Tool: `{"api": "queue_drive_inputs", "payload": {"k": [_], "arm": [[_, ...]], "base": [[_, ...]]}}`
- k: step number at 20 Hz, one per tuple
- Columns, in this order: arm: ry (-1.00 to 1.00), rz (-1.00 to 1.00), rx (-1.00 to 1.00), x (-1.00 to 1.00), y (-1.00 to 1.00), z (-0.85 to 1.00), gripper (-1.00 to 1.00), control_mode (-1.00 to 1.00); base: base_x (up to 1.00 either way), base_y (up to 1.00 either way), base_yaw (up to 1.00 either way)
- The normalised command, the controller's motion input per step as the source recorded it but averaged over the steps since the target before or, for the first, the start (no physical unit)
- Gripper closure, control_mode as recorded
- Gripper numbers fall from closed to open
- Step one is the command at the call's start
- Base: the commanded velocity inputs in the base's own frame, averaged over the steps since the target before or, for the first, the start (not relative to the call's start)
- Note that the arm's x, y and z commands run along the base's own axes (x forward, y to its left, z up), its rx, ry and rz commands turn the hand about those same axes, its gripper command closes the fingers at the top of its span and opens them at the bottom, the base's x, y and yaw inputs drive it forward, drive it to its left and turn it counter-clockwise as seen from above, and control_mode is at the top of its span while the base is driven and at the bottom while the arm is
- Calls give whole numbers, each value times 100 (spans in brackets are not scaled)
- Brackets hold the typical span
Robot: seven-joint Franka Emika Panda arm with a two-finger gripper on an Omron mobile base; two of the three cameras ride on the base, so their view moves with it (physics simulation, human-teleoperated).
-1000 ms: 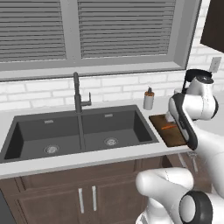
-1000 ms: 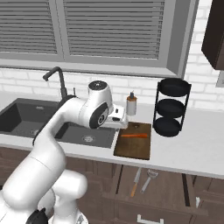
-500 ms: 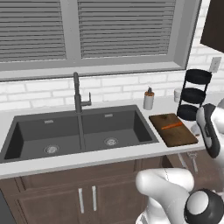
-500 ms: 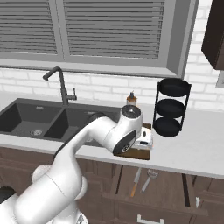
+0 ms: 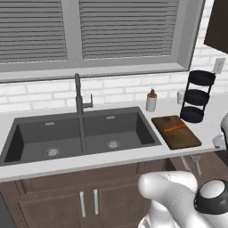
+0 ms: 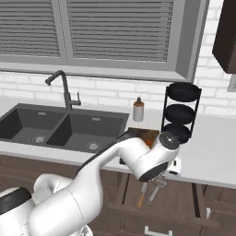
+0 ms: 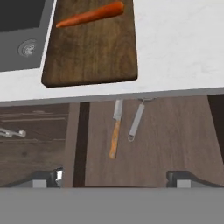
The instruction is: Place the appropriate cutting tool for cutting the carrot skin on the cutting board.
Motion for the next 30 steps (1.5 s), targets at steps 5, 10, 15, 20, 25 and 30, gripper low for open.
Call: {"api": "queue_drive_inputs", "payload": {"k": [5, 10, 15, 20, 25, 30], "arm": [[22, -11, 7, 0, -45, -11, -100, -100], [14, -6, 0, -3, -33, -36, -100, -100], [2, -3, 0, -8, -7, -48, -100, -100], [0, -1, 0, -1, -1, -37, -100, -100], [1, 0, 0, 0, 0, -48, -100, -100], [1, 0, 0, 0, -1, -47, -100, -100]], "base": [[0, 0, 0], [0, 0, 0], [0, 0, 0], [0, 0, 0], [0, 0, 0], [0, 0, 0]]}}
